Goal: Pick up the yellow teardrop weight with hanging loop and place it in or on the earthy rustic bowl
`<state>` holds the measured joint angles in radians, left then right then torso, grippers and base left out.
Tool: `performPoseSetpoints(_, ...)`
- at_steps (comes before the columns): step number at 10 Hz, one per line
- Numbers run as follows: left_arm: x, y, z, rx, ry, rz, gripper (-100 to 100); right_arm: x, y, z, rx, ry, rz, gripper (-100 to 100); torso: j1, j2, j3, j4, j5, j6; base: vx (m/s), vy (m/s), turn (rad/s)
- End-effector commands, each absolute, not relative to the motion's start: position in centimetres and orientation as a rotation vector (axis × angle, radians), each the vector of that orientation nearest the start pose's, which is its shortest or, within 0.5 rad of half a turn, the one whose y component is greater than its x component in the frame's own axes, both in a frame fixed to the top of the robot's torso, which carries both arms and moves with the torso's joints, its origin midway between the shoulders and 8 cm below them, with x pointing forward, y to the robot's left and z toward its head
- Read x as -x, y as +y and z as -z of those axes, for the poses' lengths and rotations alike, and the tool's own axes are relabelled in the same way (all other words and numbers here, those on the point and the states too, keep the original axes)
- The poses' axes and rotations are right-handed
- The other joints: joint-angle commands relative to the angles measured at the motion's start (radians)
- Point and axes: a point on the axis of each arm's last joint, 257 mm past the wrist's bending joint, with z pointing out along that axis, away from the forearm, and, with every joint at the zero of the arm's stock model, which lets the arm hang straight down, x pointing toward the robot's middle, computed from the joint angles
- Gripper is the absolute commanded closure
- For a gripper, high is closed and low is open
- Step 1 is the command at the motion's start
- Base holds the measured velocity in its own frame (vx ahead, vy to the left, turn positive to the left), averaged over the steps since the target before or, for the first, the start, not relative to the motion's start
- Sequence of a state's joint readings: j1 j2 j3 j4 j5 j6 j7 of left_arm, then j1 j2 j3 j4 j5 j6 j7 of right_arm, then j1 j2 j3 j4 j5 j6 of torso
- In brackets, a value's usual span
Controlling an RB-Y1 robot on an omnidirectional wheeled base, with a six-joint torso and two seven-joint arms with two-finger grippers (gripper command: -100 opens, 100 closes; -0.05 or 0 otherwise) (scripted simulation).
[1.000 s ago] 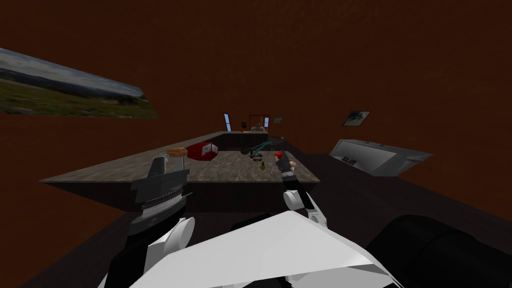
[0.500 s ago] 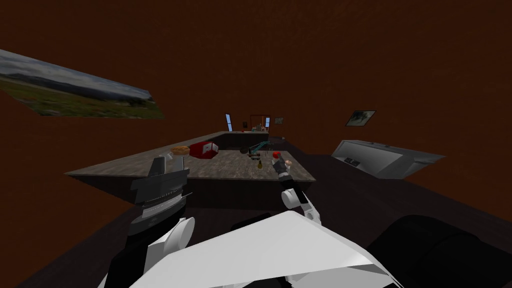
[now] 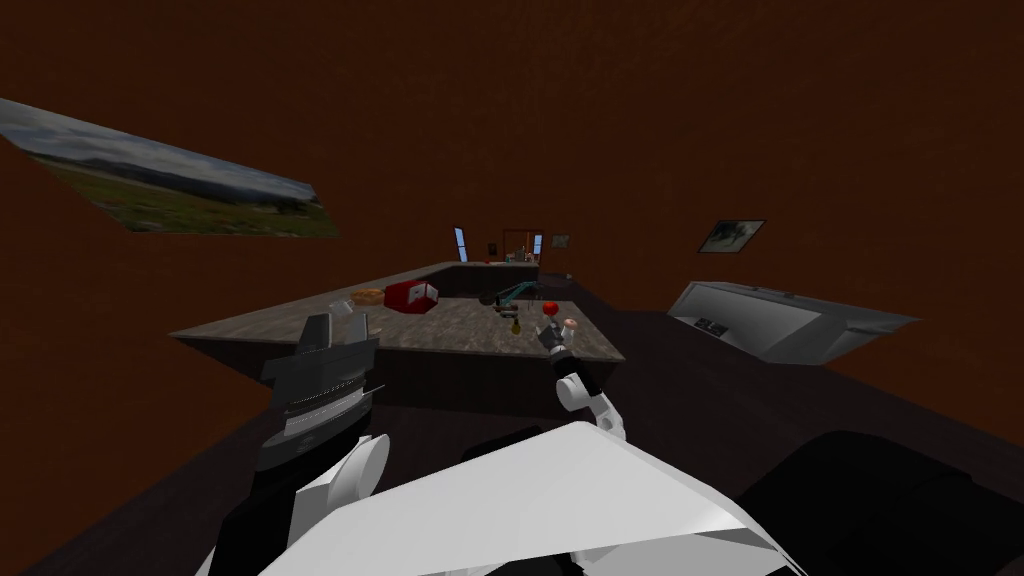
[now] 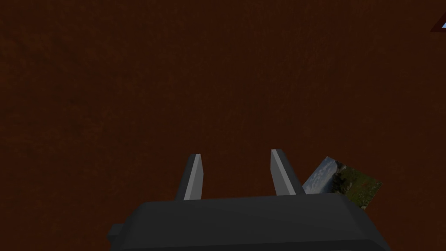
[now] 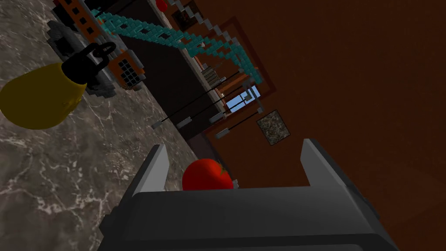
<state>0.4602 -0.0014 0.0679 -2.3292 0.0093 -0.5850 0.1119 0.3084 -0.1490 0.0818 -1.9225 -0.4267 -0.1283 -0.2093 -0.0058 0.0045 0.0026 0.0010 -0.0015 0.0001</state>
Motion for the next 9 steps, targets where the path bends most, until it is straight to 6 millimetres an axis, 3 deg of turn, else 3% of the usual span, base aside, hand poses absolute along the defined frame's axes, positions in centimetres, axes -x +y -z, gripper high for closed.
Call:
performPoseSetpoints(1,-31.5,29.0,-7.4,0.549,0.461,1.397,0,-46.6,-25.2,19.1,-1.534,0.824,-1.707,-100,0.000,0.000,0.000,0.000,0.000,0.000,-0.075,-0.104,0.054)
performPoseSetpoints(2,-31.5,29.0,-7.4,0.549,0.461,1.397,0,-46.6,-25.3,19.5,-1.546,0.821,-1.707,-100,-0.001,0.000,0.000,0.000,0.000,0.000,-0.036,-0.075,0.032)
performPoseSetpoints(7,-31.5,29.0,-7.4,0.549,0.461,1.397,0,-48.8,-21.7,25.8,-1.918,0.773,-1.829,-100,0.001,-0.003,-0.002,-0.001,0.000,0.000,-0.036,-0.067,0.049)
performPoseSetpoints(9,-31.5,29.0,-7.4,0.549,0.461,1.397,0,-49.1,-20.9,26.7,-1.993,0.751,-1.855,-100,0.003,-0.005,-0.003,-0.001,0.001,0.000,-0.004,-0.038,0.016)
